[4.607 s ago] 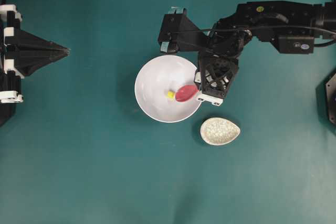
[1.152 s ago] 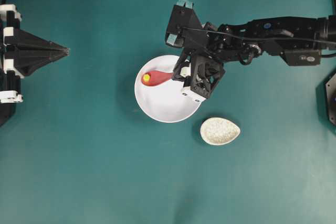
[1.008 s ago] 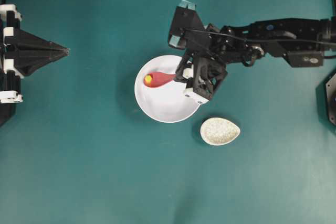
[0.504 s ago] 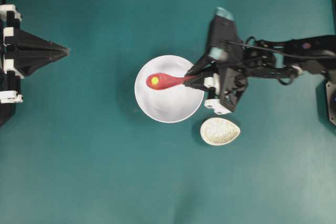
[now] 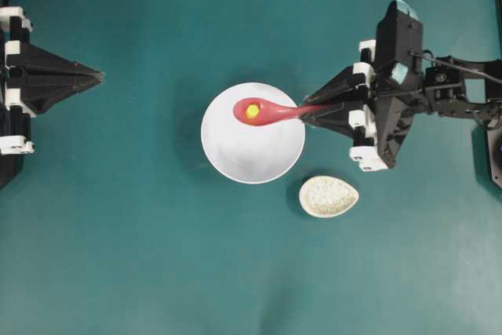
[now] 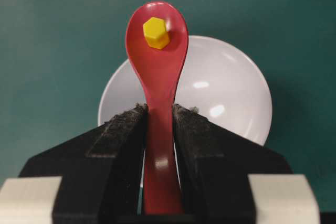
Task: Scoop the yellow hexagonal prism block from the bowl with a spoon using the right arm.
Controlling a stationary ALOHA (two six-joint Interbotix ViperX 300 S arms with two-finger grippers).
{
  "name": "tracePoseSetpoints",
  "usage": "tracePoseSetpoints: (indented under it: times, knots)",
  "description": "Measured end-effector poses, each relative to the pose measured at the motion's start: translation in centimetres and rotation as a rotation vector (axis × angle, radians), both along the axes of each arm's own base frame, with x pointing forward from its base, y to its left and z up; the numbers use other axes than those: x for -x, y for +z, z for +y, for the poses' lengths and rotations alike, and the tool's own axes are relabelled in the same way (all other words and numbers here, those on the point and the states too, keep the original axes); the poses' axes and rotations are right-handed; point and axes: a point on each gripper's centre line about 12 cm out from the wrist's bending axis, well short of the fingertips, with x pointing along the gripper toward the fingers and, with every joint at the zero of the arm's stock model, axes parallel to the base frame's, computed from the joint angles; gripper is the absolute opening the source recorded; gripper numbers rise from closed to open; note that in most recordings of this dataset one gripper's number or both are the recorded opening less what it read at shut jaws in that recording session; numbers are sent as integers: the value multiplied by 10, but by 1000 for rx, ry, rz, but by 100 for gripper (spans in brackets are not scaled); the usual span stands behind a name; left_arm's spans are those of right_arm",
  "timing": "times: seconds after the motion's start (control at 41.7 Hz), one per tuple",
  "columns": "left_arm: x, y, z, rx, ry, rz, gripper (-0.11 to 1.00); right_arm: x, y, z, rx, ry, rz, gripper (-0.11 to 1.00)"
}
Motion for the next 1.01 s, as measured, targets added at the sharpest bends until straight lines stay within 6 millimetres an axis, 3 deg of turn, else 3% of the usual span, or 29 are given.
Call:
tracePoseSetpoints:
  times: [0.384,1.008]
  knots:
    - [-6,-7,1,4,0,34,0,0,0,0,0,2,0,23]
    - [-6,-1,0,3,-1,-19,0,-1,1,0,4,-2,-13,23]
